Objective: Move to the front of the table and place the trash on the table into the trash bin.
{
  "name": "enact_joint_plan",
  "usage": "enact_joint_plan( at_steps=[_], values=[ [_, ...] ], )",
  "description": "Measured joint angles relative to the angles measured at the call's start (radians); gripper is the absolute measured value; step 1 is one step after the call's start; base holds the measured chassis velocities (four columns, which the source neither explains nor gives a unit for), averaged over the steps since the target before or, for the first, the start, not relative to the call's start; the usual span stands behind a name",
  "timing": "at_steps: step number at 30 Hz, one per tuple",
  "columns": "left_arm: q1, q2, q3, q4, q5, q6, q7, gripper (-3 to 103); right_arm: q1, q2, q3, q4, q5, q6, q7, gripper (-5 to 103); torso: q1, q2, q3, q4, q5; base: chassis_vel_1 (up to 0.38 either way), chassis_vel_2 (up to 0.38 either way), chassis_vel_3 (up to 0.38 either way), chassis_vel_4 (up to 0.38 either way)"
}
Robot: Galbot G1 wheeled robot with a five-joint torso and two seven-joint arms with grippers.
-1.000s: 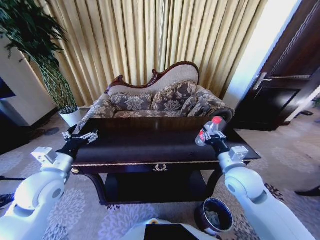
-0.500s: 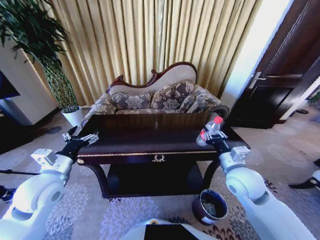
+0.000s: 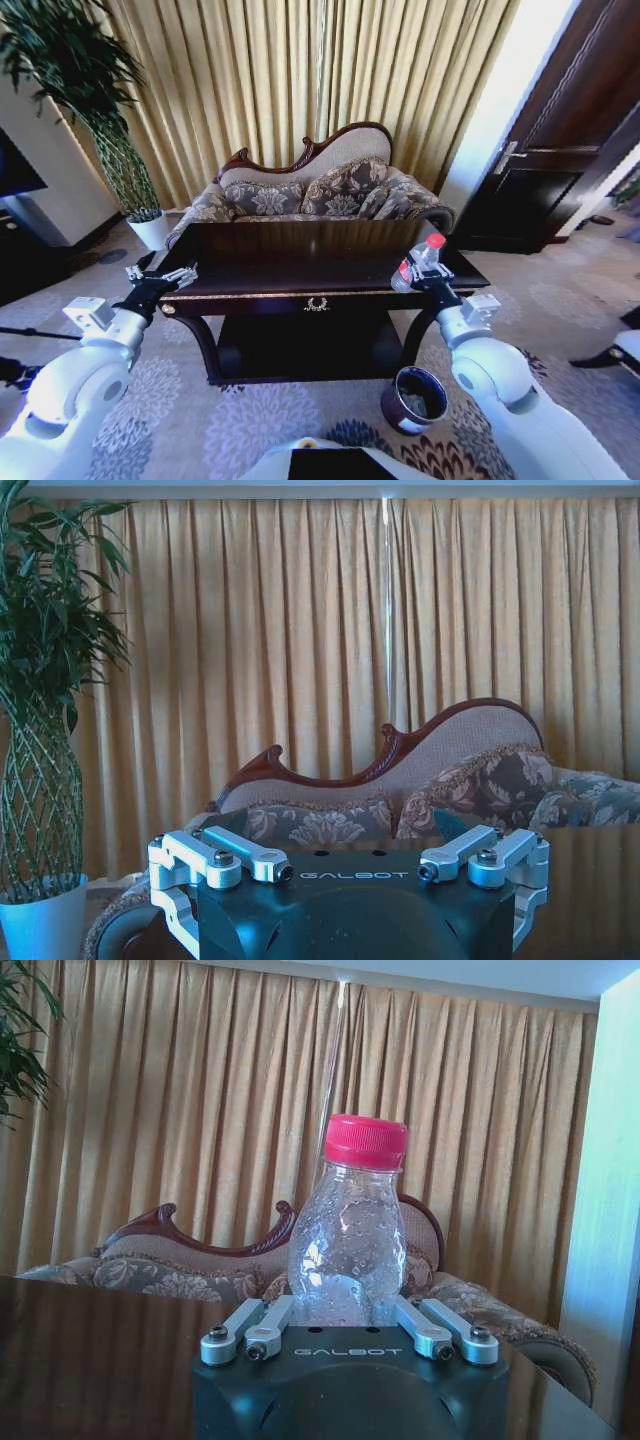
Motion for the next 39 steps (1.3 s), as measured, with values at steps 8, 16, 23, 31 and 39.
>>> enact_joint_plan(
  at_steps=[8,16,23,31,39],
  values=[
    [0.000,-0.016,0.008,0.005,0.003,-0.001,0.007,100,-0.083,0.034,0.045,-0.006,-0.026,0.018,-0.029,25,0.000,0.000,0.000,0.0000,0.0000,0.040,-0.045,-0.040,0.037],
    [-0.003,-0.043,0.017,0.021,0.009,-0.001,0.026,100,-0.154,0.084,0.055,-0.234,-0.115,0.086,-0.080,25,0.000,0.000,0.000,-0.0001,0.0001,0.000,0.000,0.000,0.000],
    [0.002,-0.047,0.019,0.020,0.014,-0.002,0.032,100,-0.075,0.136,-0.021,-0.529,-0.132,0.113,-0.098,25,0.000,0.000,0.000,0.0002,0.0003,0.000,0.000,0.000,0.000],
    [0.019,-0.024,-0.009,0.006,0.006,-0.004,0.034,100,0.111,0.191,-0.057,-1.004,-0.177,0.249,-0.131,25,0.000,0.000,0.000,0.0000,0.0003,0.000,0.000,0.000,0.000],
    [0.048,-0.026,-0.021,0.000,0.008,-0.029,0.056,100,0.303,0.206,-0.056,-1.416,-0.241,0.376,-0.142,25,0.000,0.000,0.000,-0.0001,0.0001,0.000,0.000,0.000,0.000]
  ],
)
